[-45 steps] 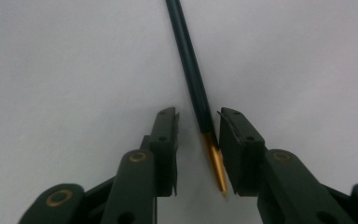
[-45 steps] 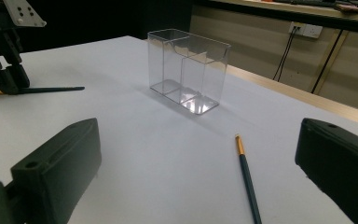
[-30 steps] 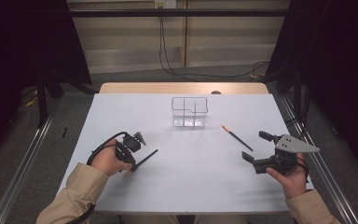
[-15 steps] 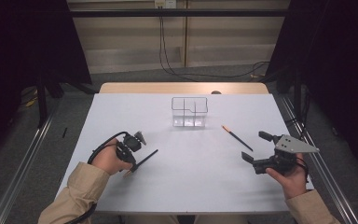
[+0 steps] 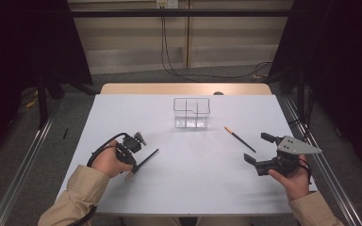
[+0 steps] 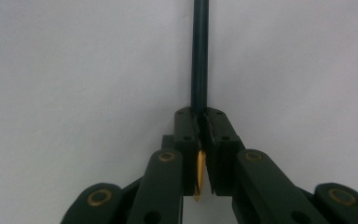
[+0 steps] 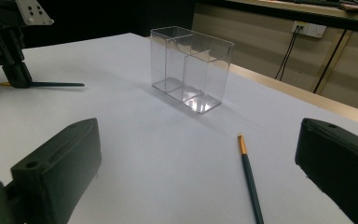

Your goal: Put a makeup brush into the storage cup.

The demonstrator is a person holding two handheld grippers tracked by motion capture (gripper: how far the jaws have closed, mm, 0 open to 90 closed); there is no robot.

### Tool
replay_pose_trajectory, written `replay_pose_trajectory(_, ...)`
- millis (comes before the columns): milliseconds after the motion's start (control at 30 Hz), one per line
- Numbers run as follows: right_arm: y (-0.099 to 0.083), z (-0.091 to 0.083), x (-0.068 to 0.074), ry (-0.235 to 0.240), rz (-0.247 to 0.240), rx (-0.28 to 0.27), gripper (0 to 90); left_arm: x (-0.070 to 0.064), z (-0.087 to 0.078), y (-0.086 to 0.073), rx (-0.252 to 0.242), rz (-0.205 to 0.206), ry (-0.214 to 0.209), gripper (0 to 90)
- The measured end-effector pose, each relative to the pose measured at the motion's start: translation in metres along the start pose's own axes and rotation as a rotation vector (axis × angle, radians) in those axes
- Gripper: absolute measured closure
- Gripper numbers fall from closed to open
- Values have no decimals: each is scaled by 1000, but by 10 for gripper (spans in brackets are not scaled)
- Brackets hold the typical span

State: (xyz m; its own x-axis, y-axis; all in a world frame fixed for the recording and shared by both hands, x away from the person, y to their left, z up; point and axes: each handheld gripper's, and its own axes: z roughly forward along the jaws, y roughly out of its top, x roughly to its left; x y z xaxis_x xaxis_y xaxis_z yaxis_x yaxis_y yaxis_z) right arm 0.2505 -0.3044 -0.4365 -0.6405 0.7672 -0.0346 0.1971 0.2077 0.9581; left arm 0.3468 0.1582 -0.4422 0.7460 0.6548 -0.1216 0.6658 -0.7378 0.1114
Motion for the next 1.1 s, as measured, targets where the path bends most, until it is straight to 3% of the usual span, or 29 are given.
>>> replay_pose_trajectory(467,0,-1,-1,2,0,-3,0,-3,-7,5,-20,19,-45,846)
replay_pose_trajectory(1100,0,-1,-1,7,-1,-1,0,-20,-26,31,-54,110,-70,845)
